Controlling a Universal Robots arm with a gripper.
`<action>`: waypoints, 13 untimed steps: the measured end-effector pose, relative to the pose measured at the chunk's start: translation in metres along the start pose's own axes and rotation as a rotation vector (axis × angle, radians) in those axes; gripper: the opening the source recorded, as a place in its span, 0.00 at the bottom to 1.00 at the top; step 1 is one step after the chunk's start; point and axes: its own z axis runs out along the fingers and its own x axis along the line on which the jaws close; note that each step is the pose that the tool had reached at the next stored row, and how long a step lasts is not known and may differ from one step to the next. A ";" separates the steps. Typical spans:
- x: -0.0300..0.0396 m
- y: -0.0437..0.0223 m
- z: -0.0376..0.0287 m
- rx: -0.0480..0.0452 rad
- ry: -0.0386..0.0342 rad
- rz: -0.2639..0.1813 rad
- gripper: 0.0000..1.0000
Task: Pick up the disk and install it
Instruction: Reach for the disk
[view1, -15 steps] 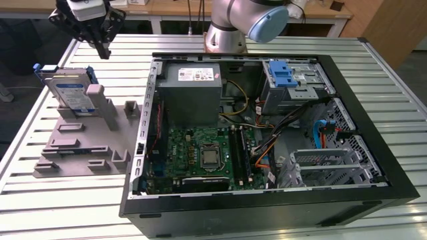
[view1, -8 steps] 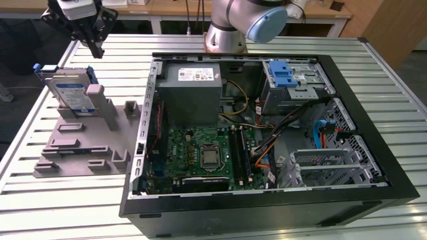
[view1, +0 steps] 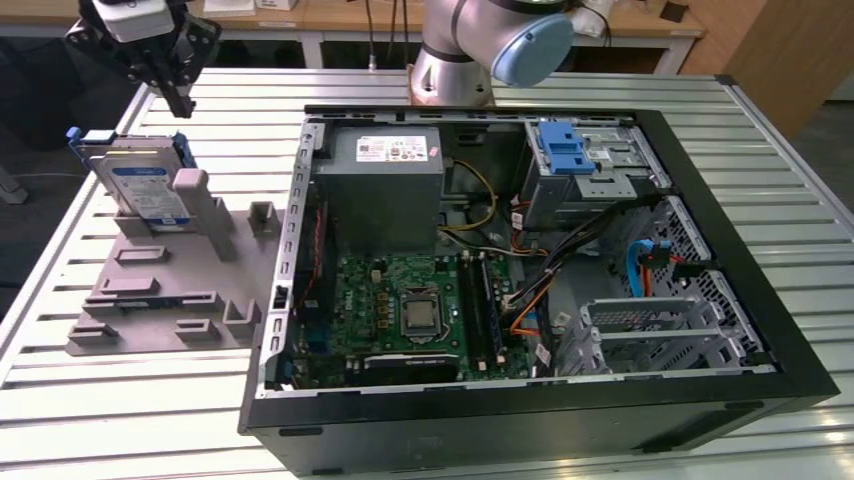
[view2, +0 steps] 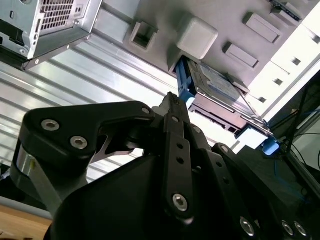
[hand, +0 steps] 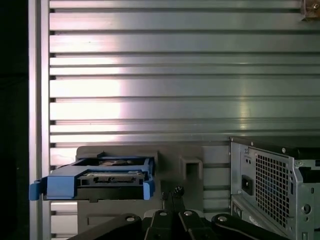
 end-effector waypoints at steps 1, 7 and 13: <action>0.0004 0.0000 0.0001 0.0000 0.0000 0.000 0.11; 0.0007 0.0000 0.0000 0.0000 0.0001 0.000 0.11; 0.0043 -0.0001 0.0004 0.0000 0.0001 0.000 0.11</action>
